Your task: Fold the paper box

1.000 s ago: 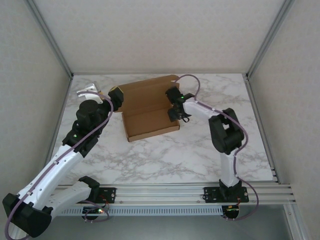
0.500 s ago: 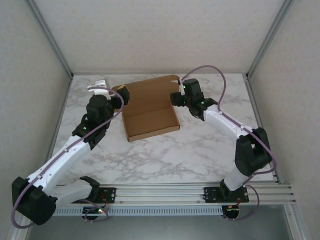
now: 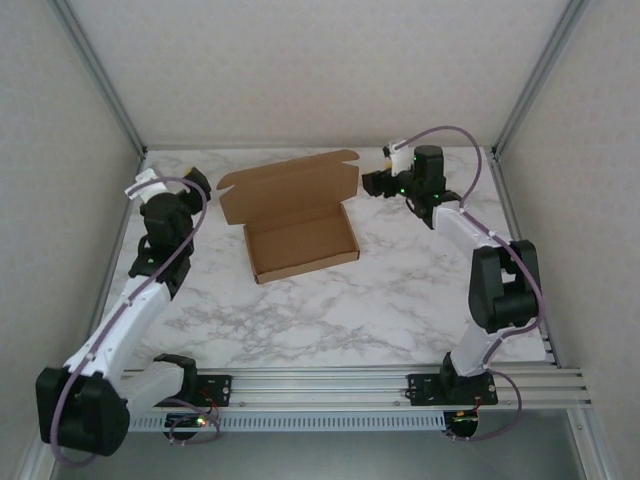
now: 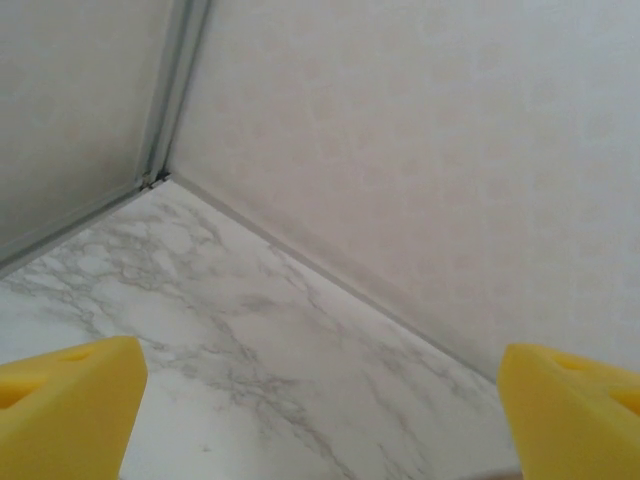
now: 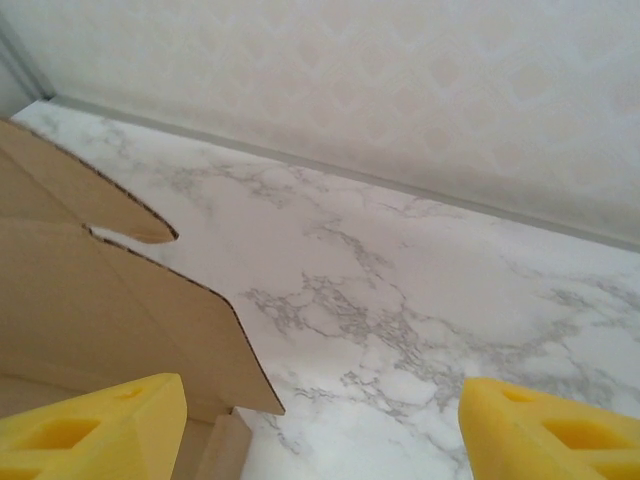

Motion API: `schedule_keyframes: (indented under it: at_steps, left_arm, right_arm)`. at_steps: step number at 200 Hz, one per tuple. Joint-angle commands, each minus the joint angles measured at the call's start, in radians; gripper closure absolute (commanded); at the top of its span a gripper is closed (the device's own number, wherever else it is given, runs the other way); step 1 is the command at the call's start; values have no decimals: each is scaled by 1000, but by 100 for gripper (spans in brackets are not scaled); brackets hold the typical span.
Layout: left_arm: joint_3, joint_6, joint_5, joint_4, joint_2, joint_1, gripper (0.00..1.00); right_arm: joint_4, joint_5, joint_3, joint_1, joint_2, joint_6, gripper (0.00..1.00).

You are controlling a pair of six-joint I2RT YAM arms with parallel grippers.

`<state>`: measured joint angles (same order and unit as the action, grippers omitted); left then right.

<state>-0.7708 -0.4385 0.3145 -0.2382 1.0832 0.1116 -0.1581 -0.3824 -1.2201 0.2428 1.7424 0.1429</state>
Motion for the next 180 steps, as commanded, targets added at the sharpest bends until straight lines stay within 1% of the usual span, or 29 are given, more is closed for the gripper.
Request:
schedule_keyframes:
  at_steps: [1,13,21,36,45,57,66,92,115,130,141,166,180]
  left_arm:
    - [-26,-145,-28,-76,111,-82,9]
    - [-31,-202,-81,-102,175,-132,10]
    - [-32,-247,-125,-153,219,-166,9]
    - [-18,-311,-228,-248,304,-209,10]
    - [-24,-333,-274,-276,351,-222,11]
    - [-47,-335,-319,-286,405,-228,12]
    - [-62,-325,-348,-289,432,-228,12]
    - [-100,-289,-406,-286,491,-229,12]
    - [-121,-290,-472,-300,538,-230,12]
    - [-131,-304,-531,-315,570,-231,13]
    - [-134,-319,-567,-330,588,-230,14]
    - [-137,-339,-604,-346,608,-228,16]
    - [-136,-340,-611,-352,608,-227,16]
  right_arm:
    - [-16,-189,-42,6,63,188,26]
    - [51,-228,-95,4,103,239,27]
    - [78,-243,-125,4,128,270,27]
    - [60,-257,-148,-1,162,299,27]
    - [40,-288,-157,-7,180,310,26]
    - [23,-357,-167,-12,204,331,26]
    - [31,-383,-186,-12,225,355,26]
    - [67,-417,-270,-13,295,375,27]
    - [128,-459,-350,-14,355,388,32]
    - [167,-482,-378,-12,374,404,38]
    - [194,-489,-386,-12,375,417,46]
    - [238,-468,-375,-12,363,453,69]
    - [248,-455,-371,-11,355,453,85]
